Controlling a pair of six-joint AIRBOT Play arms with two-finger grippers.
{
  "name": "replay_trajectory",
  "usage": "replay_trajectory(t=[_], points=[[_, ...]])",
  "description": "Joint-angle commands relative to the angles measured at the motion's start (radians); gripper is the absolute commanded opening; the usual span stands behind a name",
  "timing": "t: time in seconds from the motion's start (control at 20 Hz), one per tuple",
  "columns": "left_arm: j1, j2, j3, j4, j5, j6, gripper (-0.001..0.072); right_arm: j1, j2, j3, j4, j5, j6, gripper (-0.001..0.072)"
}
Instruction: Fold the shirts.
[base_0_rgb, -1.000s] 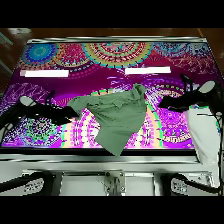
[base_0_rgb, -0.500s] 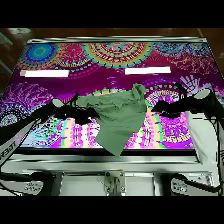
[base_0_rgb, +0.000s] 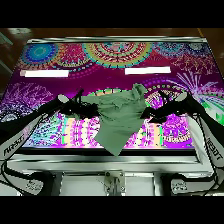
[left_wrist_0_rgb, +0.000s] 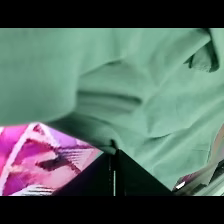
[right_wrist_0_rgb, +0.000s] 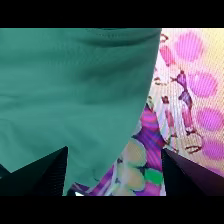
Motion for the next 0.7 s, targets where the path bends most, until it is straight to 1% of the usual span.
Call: replay_trajectory(t=[0.0, 0.1, 0.25, 0.3, 0.4, 0.45, 0.5, 0.65], points=[[0.023, 0.004, 0.008, -0.003, -0.062, 0.055, 0.0047, 0.018, -0.048, 0.0, 0.026, 0.002, 0.039, 0.0692], [0.029, 0.019, 0.008, -0.003, -0.065, 0.069, 0.0047, 0.045, -0.07, 0.0, 0.054, -0.019, 0.038, 0.0692], [0.03, 0.041, 0.008, -0.003, -0.065, 0.072, 0.0047, 0.09, -0.084, 0.0, 0.08, -0.122, 0.05, 0.0691], [0.03, 0.048, 0.008, -0.003, -0.065, 0.074, 0.0047, 0.098, -0.084, 0.0, 0.095, -0.15, 0.063, 0.0616], [0.03, 0.068, 0.008, -0.003, -0.063, 0.109, 0.0046, 0.096, -0.084, 0.0, 0.156, -0.171, 0.063, 0.014], [0.031, 0.08, 0.008, -0.002, -0.062, 0.119, 0.0046, 0.09, -0.082, 0.004, 0.182, -0.165, 0.055, 0.0055], [0.033, 0.103, 0.009, 0.005, -0.061, 0.135, 0.0045, 0.089, -0.07, 0.013, 0.2, -0.147, 0.02, 0.0053], [0.034, 0.24, 0.052, 0.138, -0.061, 0.128, 0.0043, 0.089, 0.053, 0.076, 0.208, -0.068, -0.109, 0.0052]])
